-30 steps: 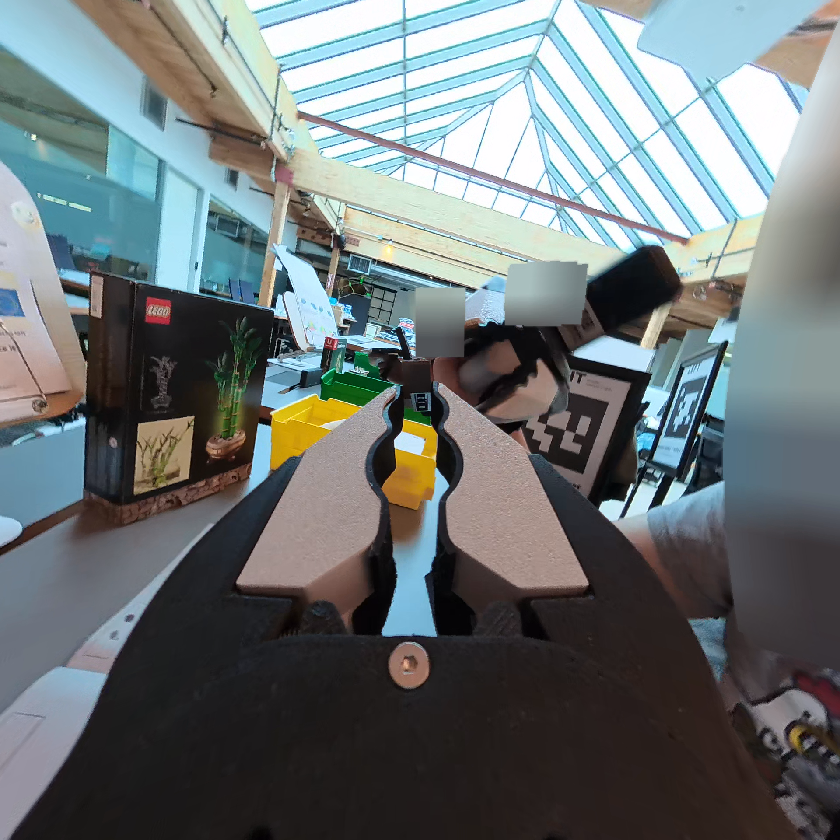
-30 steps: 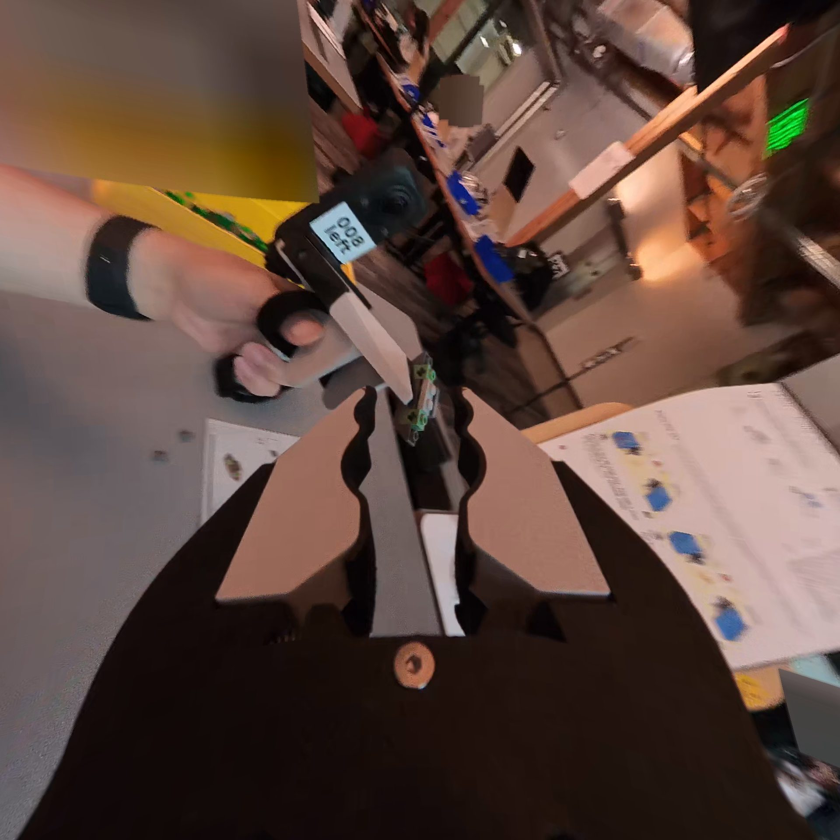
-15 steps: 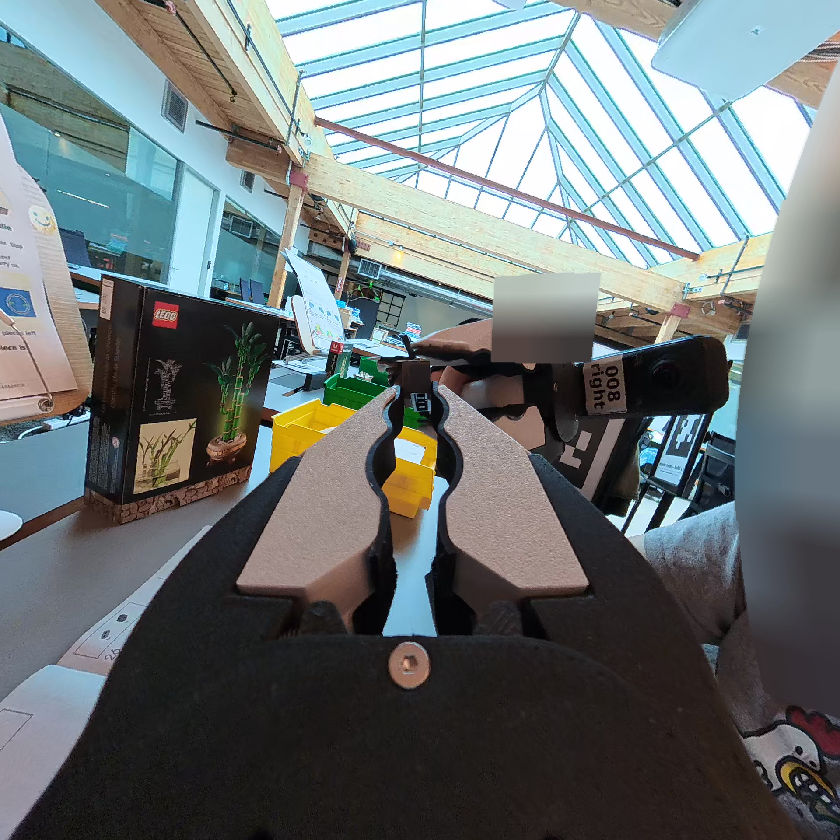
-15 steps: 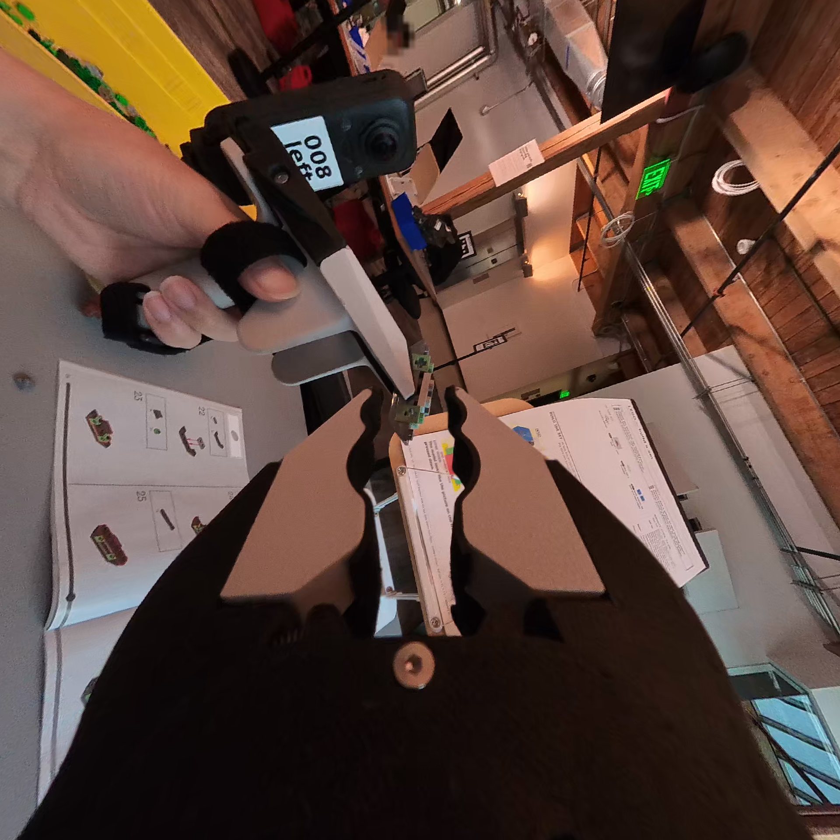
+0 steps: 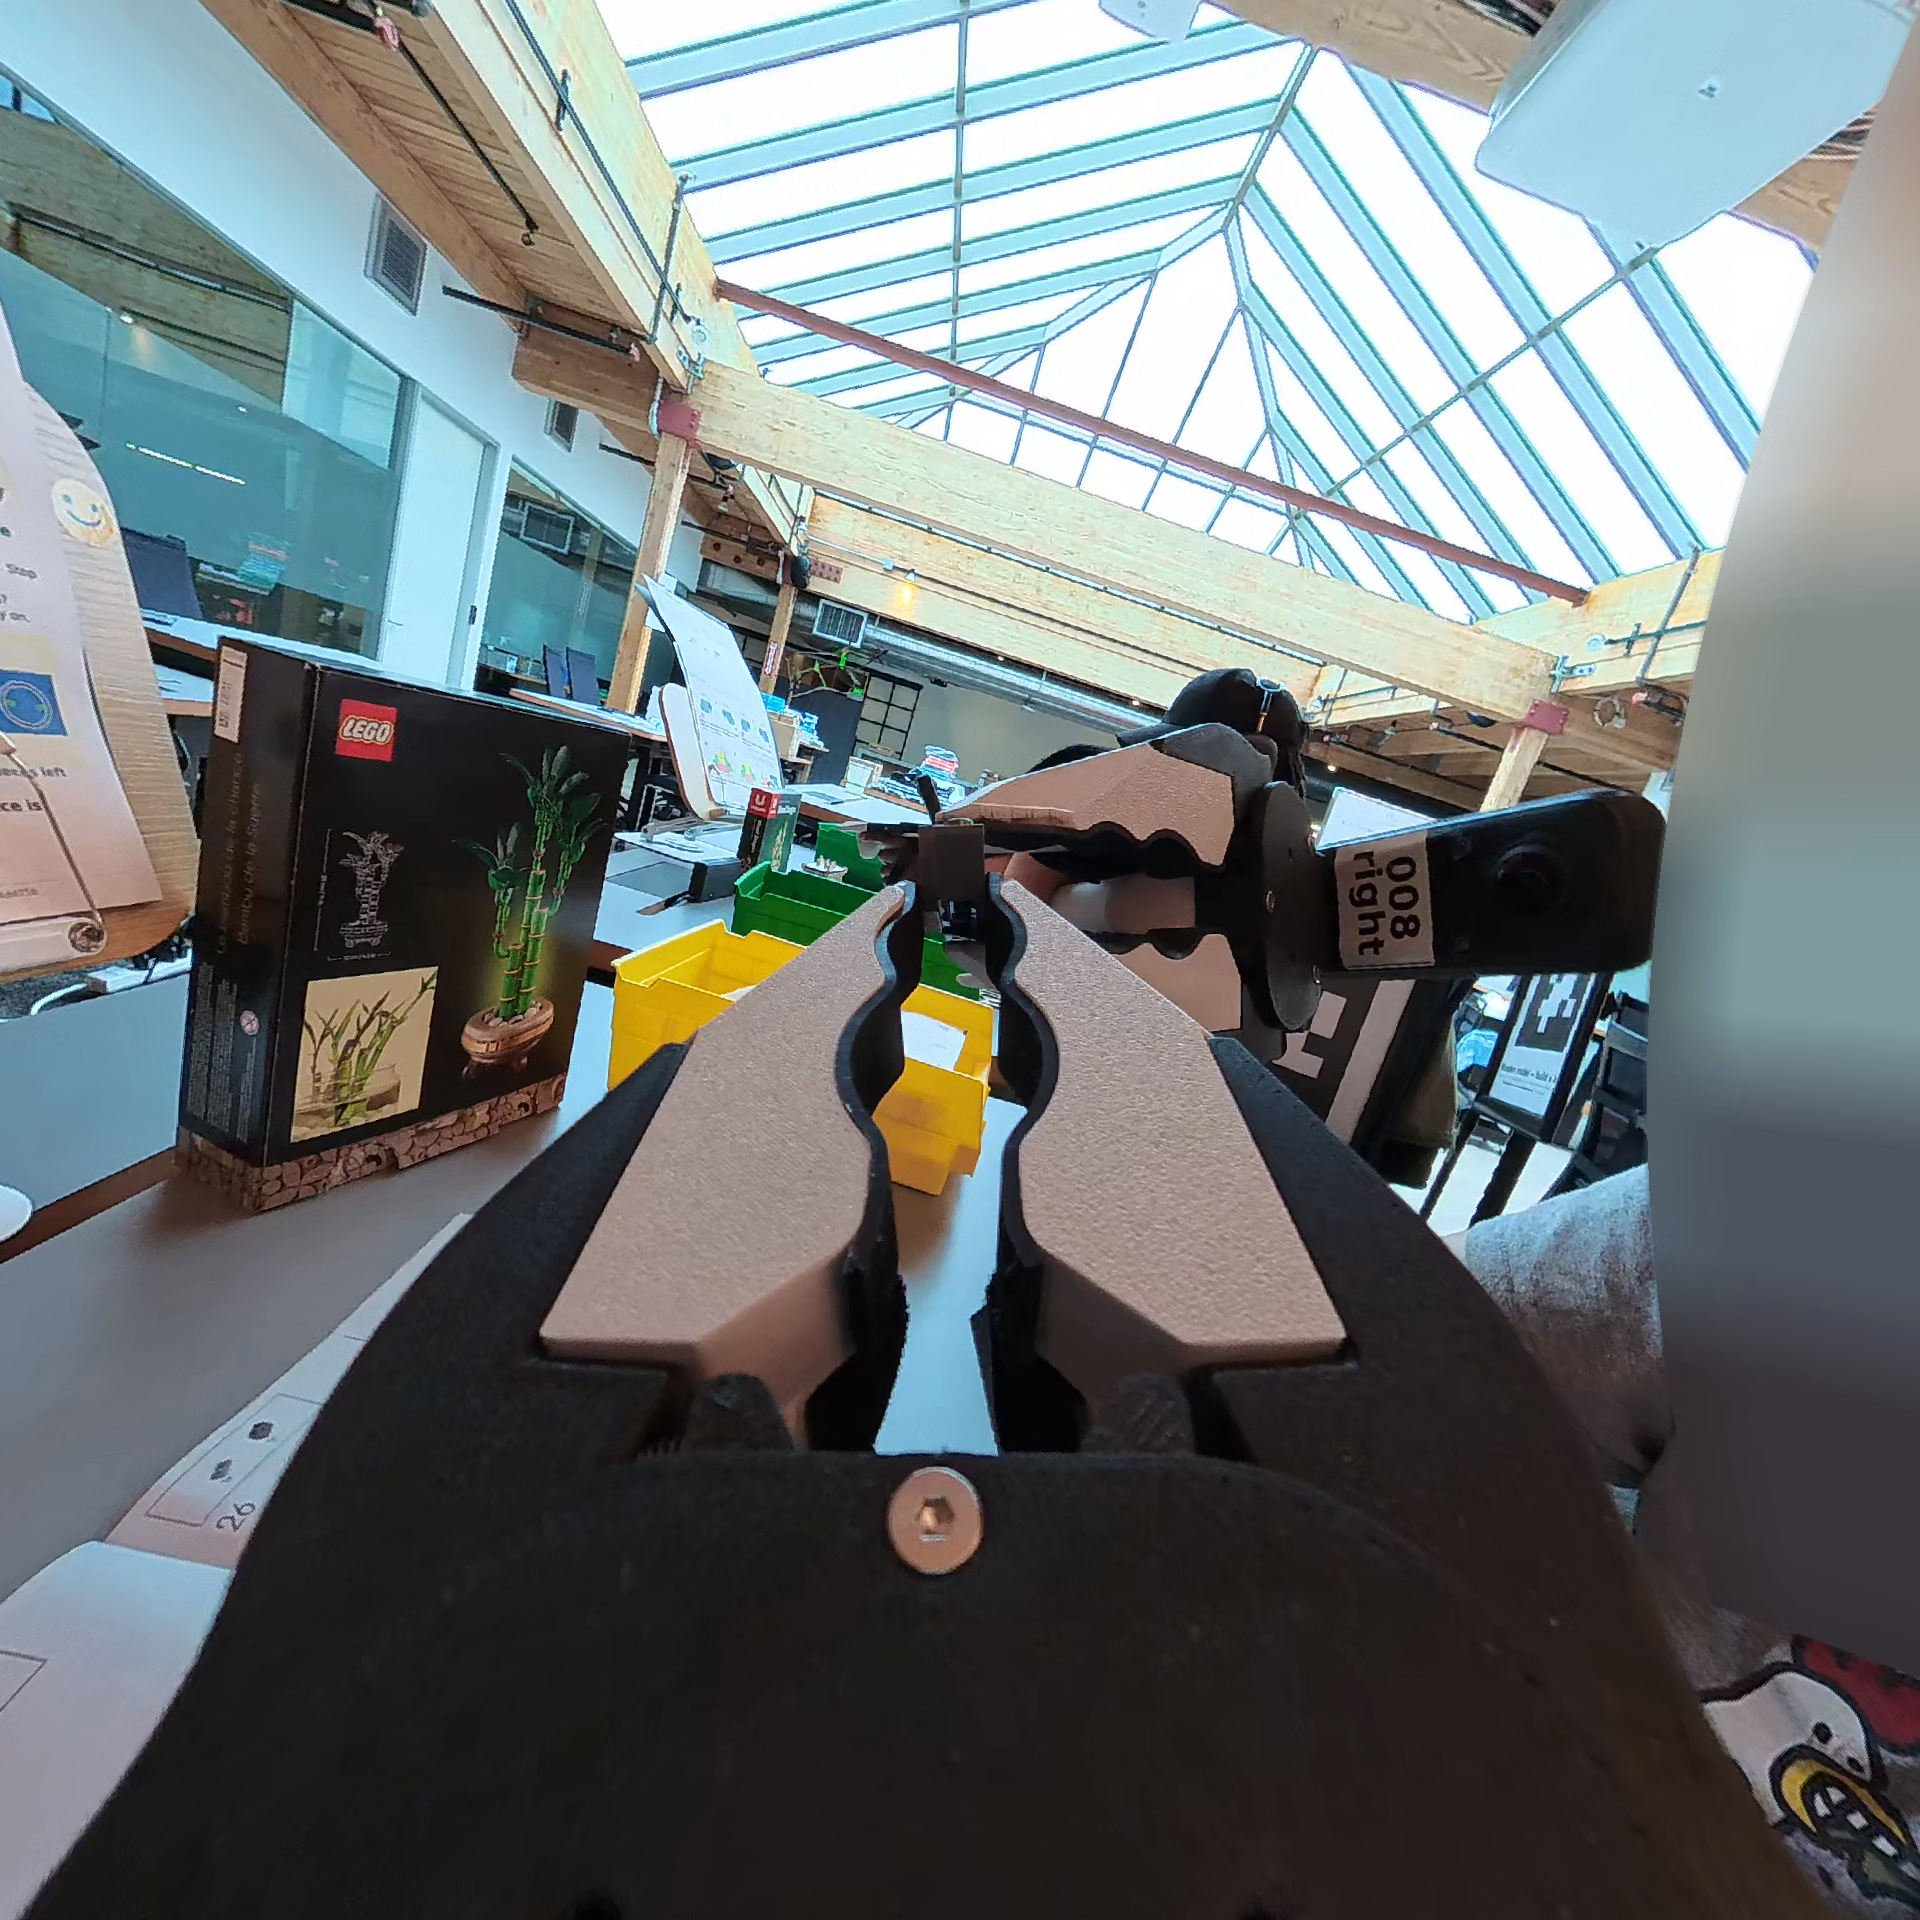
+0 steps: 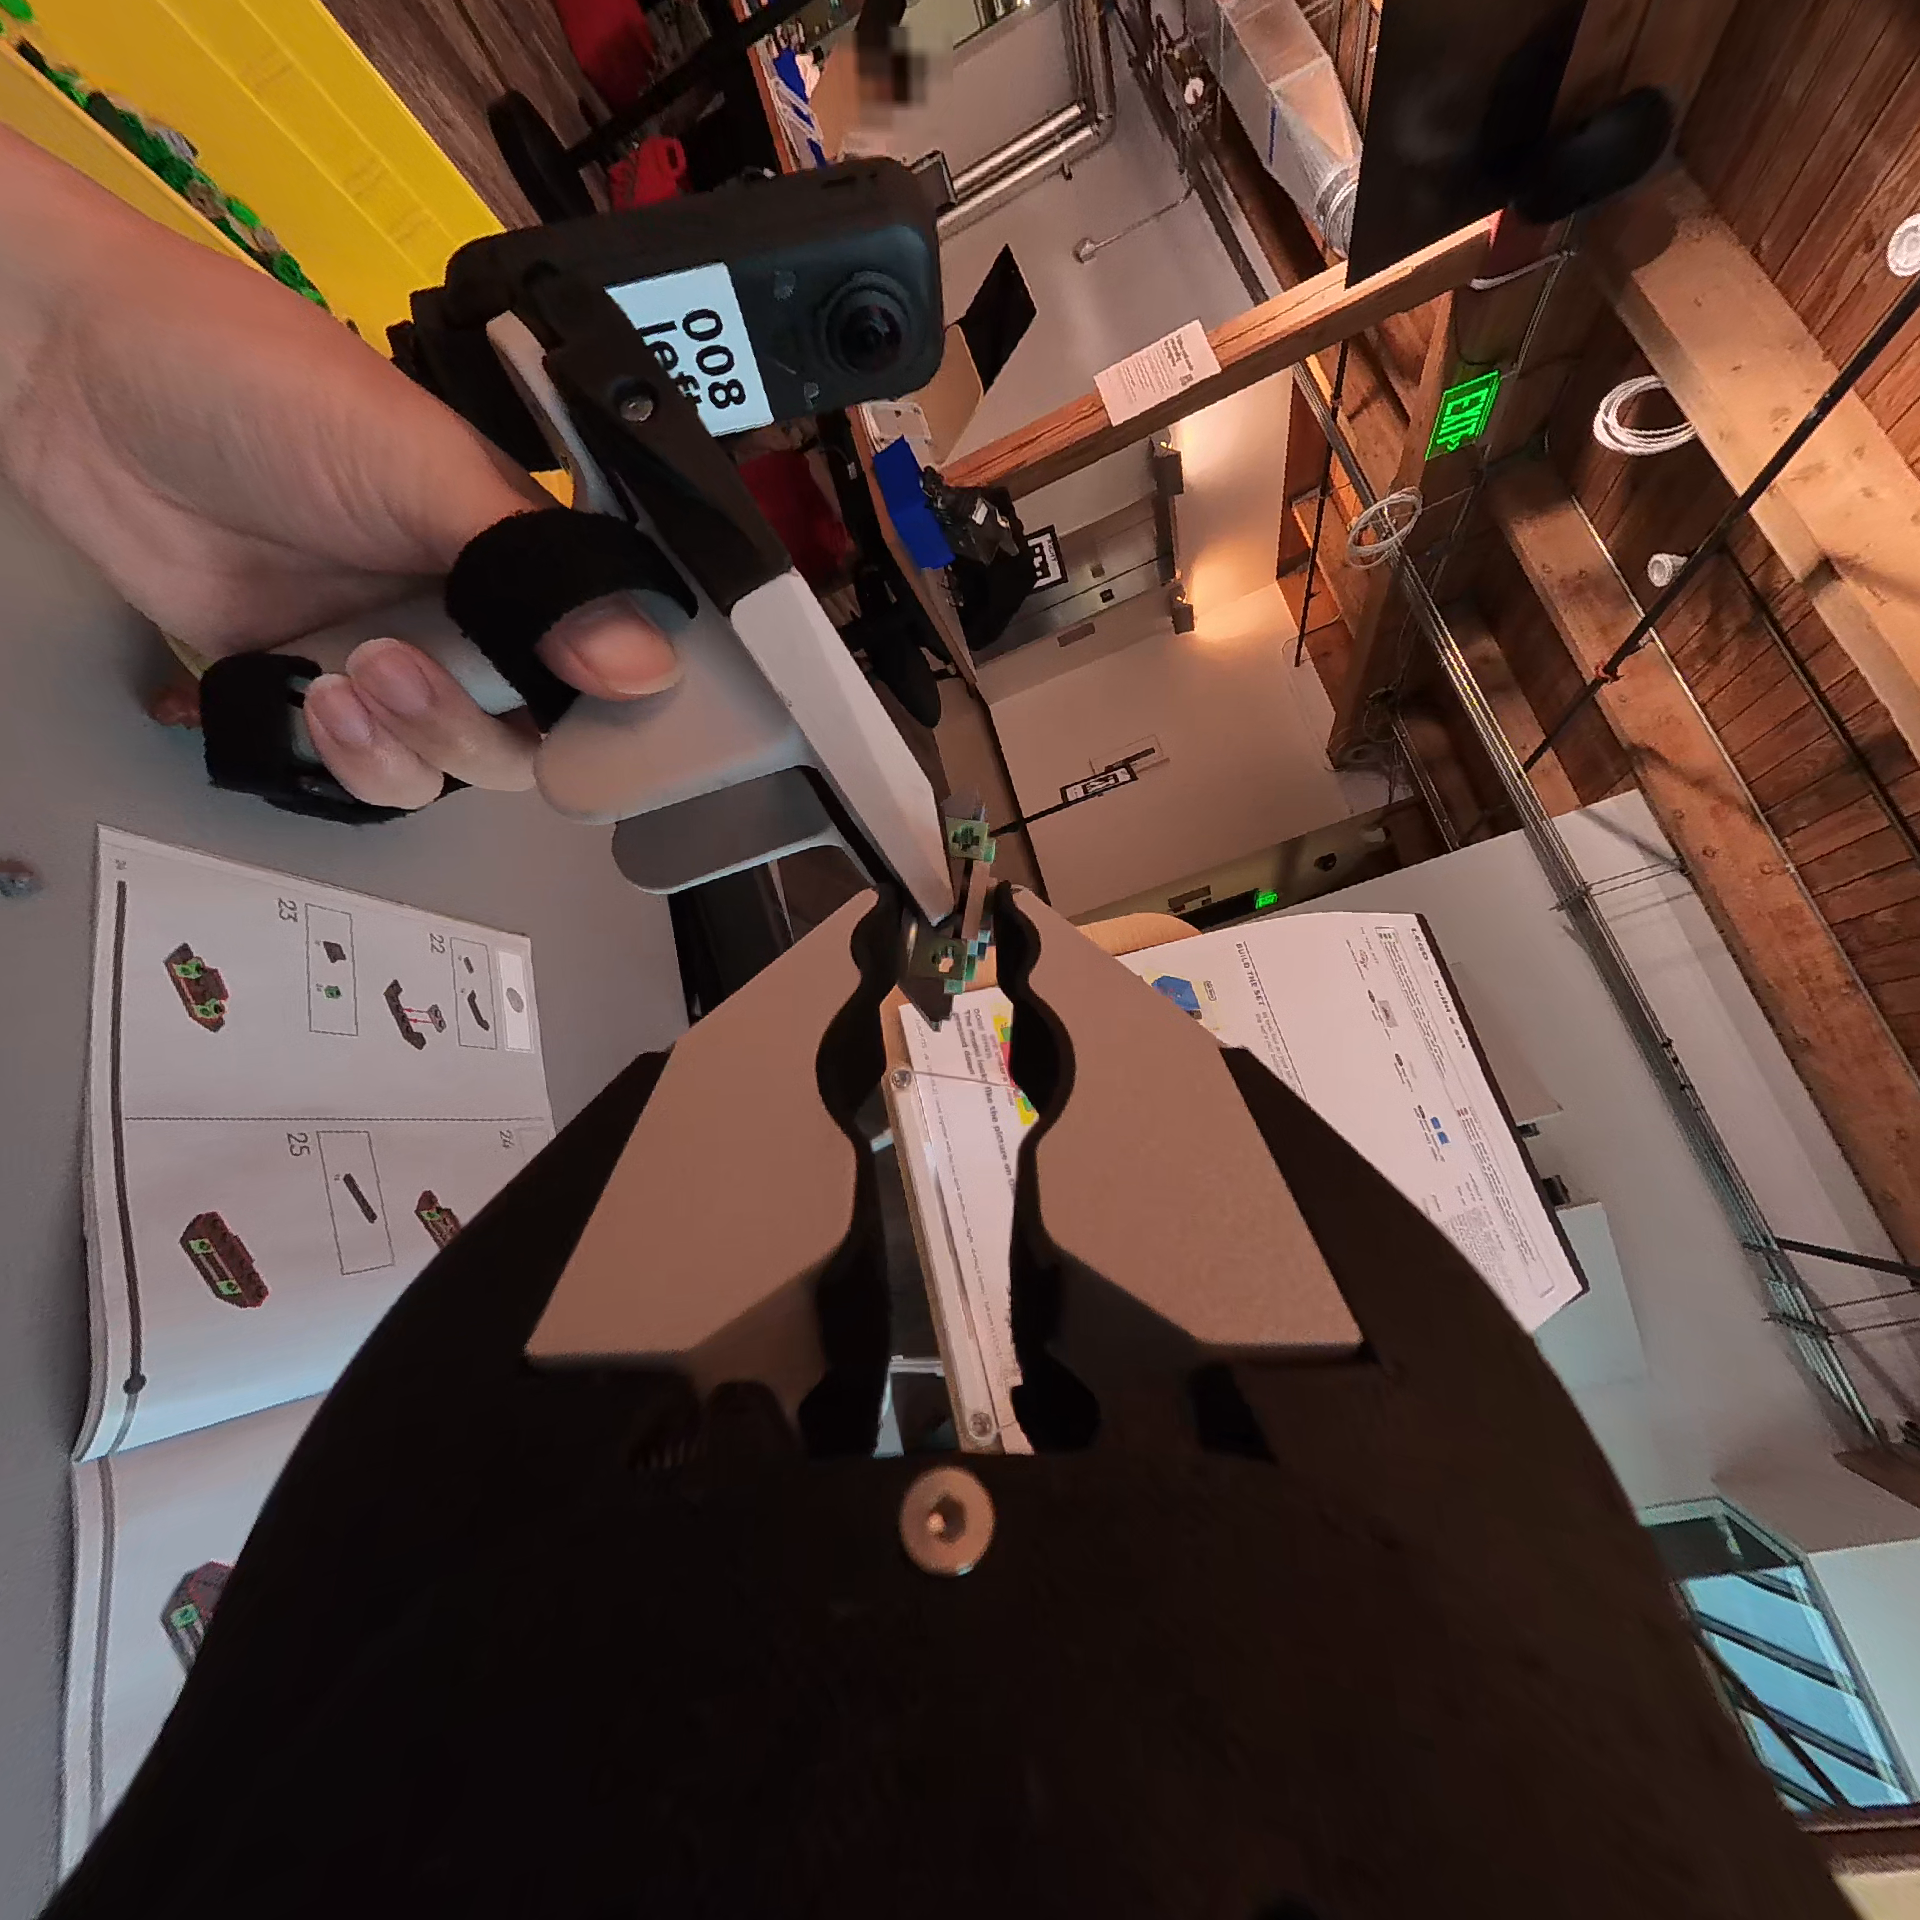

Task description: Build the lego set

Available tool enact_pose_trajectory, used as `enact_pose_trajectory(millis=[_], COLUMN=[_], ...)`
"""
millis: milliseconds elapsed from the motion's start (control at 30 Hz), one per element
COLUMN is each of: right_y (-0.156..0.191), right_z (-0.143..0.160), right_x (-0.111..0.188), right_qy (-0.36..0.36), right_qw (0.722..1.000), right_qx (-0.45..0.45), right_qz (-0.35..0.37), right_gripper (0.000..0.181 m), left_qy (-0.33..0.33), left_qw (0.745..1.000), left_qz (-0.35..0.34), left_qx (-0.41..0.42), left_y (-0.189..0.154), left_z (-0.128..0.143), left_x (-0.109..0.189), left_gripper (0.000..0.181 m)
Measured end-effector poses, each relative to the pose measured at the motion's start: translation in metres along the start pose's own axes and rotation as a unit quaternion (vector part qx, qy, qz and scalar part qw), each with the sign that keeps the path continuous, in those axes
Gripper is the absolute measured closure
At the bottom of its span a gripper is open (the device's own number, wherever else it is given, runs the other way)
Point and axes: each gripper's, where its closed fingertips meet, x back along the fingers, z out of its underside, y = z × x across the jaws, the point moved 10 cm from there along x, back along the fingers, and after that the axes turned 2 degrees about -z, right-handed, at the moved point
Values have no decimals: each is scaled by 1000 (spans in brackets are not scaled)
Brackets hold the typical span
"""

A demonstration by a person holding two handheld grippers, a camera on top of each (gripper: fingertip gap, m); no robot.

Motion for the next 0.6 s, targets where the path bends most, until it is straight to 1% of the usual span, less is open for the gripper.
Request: enact_pose_trajectory(millis=[233,467,600], right_y=[-4,-4,-3], right_z=[-1,-2,-1], right_x=[3,5,5], right_qy=[-25,-42,-40], right_qw=[999,998,999], right_qx=[-35,-42,-36], right_qz=[-2,-2,-2], right_gripper=[166,167,167], left_qy=[-9,-9,-4], left_qw=[1000,1000,1000], left_qz=[5,13,7], left_qx=[-10,-12,-16], left_y=[-5,-7,-7], left_z=[-2,-2,-3], left_x=[-1,-1,0], left_gripper=[172,172,172])
